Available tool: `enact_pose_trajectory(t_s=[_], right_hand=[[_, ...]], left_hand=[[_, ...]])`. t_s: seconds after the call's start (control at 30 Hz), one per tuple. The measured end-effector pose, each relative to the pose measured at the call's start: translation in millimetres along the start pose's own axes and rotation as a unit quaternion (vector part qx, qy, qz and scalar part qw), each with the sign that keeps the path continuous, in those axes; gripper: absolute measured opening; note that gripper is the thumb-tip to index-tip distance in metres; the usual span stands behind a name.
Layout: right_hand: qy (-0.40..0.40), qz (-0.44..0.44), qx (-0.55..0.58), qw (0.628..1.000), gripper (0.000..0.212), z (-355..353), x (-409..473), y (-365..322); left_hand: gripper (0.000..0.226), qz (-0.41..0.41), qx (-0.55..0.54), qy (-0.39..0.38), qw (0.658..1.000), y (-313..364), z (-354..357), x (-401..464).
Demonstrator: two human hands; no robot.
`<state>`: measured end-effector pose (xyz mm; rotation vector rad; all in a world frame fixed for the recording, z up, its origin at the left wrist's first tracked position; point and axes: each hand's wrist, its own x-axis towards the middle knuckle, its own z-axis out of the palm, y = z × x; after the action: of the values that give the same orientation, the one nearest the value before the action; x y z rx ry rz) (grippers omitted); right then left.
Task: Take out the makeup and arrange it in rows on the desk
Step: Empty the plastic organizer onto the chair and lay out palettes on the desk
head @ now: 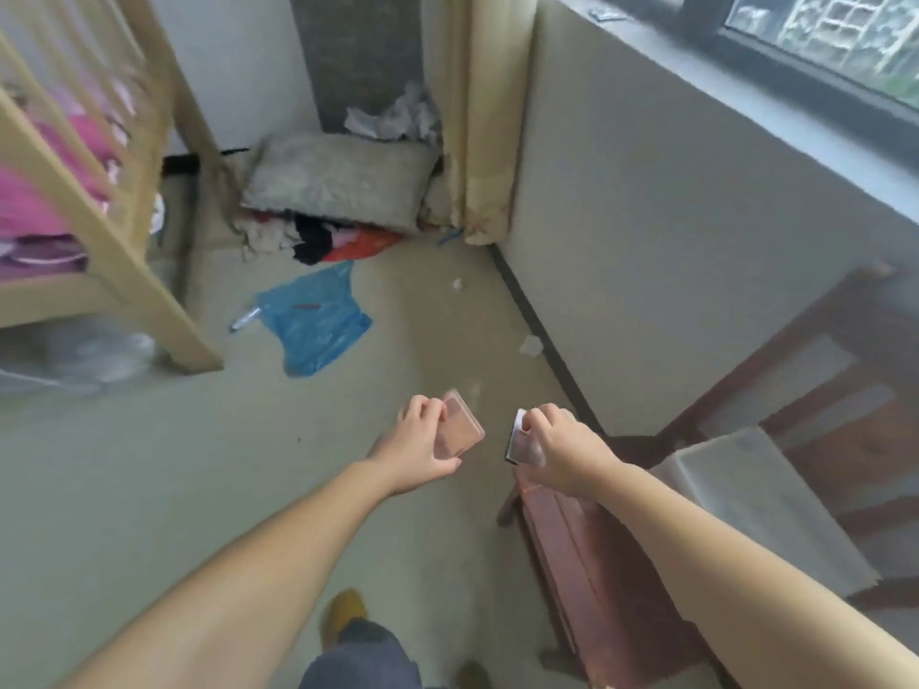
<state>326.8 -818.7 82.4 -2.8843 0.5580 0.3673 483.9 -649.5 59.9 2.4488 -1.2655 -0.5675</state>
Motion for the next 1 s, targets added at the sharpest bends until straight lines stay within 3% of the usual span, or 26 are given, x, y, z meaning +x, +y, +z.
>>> enact_pose_trajectory(t_s=[0.2, 0.47, 0.77, 1.0], right_hand=[[-0.030, -0.192, -0.046, 0.980, 0.051, 4, 28, -130], [-0.064, -0.415, -0.069, 0.905, 0.053, 39, 6, -369], [-0.086, -0.568, -0.092, 0.813, 0.050, 114, -107, -646], [-0.121, -0.634, -0.123, 0.754, 0.055, 156, -158, -805]], left_hand=[[0.059, -0.179, -0.019, 0.093, 0.979, -90, -19, -147], [0.056, -0.393, -0.062, 0.189, 0.898, -191, -22, -393], [0.052, -0.509, -0.065, 0.227, 0.828, -276, -5, -667], [0.053, -0.566, -0.065, 0.245, 0.785, -330, -12, -790]])
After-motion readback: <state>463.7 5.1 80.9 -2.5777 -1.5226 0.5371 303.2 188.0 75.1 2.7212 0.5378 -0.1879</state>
